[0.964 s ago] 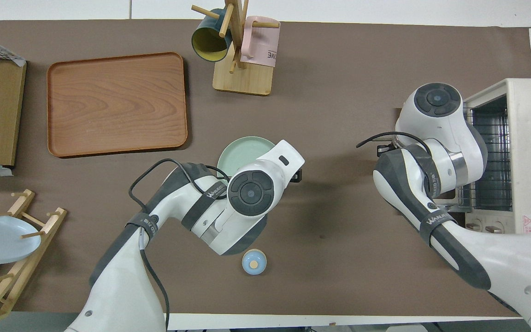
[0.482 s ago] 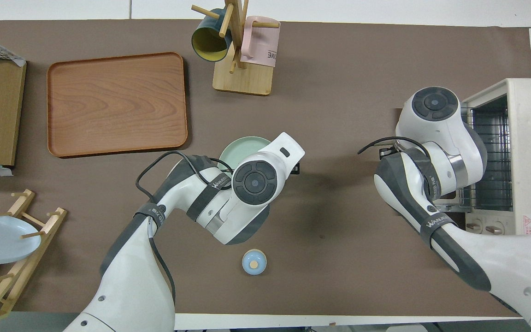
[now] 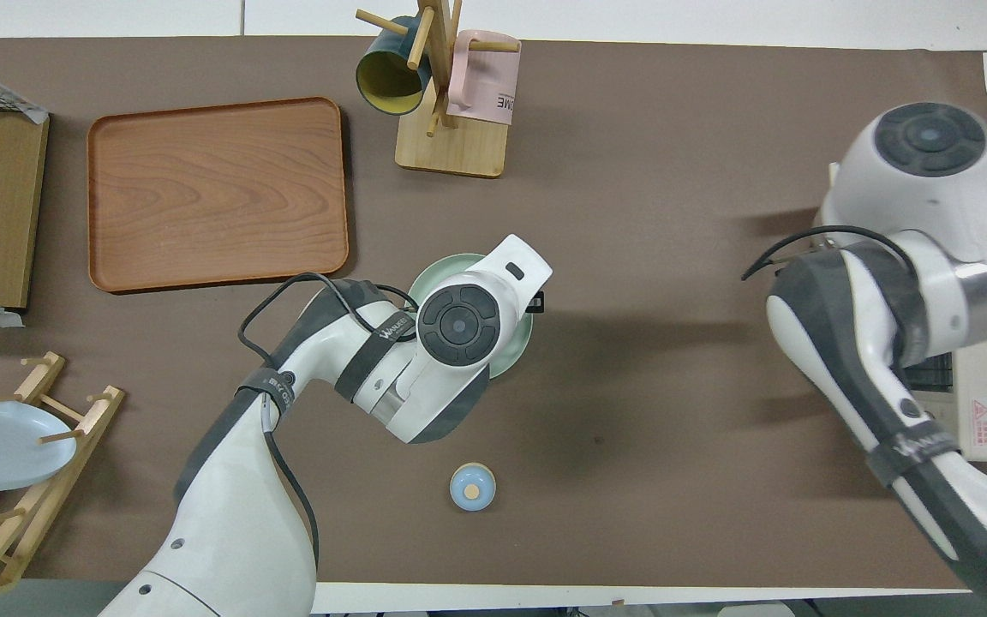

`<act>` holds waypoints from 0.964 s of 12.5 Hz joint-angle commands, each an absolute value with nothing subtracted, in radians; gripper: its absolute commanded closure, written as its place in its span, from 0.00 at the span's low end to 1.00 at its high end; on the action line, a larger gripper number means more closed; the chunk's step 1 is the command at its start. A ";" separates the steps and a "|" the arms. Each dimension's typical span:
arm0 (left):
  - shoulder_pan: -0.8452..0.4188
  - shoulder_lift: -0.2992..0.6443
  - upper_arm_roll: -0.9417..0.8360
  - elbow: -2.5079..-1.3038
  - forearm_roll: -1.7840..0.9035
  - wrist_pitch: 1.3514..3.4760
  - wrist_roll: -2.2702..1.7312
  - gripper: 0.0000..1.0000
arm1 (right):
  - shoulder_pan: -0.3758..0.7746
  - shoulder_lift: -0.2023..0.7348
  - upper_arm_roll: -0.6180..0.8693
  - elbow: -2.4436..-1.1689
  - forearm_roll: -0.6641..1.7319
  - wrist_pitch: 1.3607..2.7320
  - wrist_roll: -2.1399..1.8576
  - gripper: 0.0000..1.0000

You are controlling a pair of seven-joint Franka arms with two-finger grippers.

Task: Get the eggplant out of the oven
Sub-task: 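Shut the oven with the right gripper while the left gripper lifts the eggplant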

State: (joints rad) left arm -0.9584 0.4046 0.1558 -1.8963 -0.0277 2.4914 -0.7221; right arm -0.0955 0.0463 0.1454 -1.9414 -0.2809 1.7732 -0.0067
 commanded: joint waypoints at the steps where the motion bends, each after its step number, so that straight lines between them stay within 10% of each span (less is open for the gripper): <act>1: -0.956 0.399 0.160 -1.901 -0.029 2.427 -0.727 0.37 | -0.167 -0.026 0.134 -1.910 -0.200 1.743 -0.072 0.01; 5: -0.939 0.394 0.166 -1.885 -0.031 2.327 -0.730 0.93 | -0.216 -0.045 0.121 -1.627 -0.046 1.521 -0.069 0.00; 12: -0.697 0.295 0.204 -1.893 -0.023 2.146 -0.479 1.00 | -0.236 -0.003 0.114 -1.479 -0.029 1.394 -0.067 0.00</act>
State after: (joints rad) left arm -0.7806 0.3155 0.2093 -1.8438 -0.0253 2.1334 -0.5832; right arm -0.2272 -0.0270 0.1087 -1.5109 -0.0528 1.4247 -0.0628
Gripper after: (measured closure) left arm 0.542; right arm 0.000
